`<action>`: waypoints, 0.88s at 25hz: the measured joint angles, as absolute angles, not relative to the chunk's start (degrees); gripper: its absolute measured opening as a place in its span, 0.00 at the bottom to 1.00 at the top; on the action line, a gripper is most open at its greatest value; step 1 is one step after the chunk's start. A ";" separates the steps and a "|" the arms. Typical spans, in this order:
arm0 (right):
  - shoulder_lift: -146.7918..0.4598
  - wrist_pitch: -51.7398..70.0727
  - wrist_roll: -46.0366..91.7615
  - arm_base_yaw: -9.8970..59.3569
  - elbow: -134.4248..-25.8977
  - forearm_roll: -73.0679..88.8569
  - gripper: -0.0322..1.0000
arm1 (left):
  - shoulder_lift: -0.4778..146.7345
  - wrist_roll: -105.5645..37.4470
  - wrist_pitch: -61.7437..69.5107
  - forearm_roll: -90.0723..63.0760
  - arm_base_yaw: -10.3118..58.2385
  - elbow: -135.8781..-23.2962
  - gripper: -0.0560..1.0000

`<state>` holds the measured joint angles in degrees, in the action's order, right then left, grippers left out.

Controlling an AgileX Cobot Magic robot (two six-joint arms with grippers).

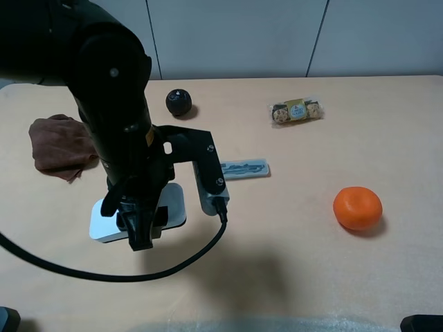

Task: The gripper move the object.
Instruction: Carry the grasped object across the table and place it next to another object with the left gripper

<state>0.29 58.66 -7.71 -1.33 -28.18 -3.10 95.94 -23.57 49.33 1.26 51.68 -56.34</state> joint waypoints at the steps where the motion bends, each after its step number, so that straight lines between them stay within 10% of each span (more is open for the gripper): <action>1: 0.29 58.66 -7.71 -1.33 -28.18 -3.10 0.70 | 95.94 -22.77 49.47 1.04 51.68 -56.82 0.64; 22: 0.29 58.66 -7.71 -1.33 -28.18 -3.10 0.70 | 115.31 -14.76 63.35 -1.83 52.49 -89.98 0.64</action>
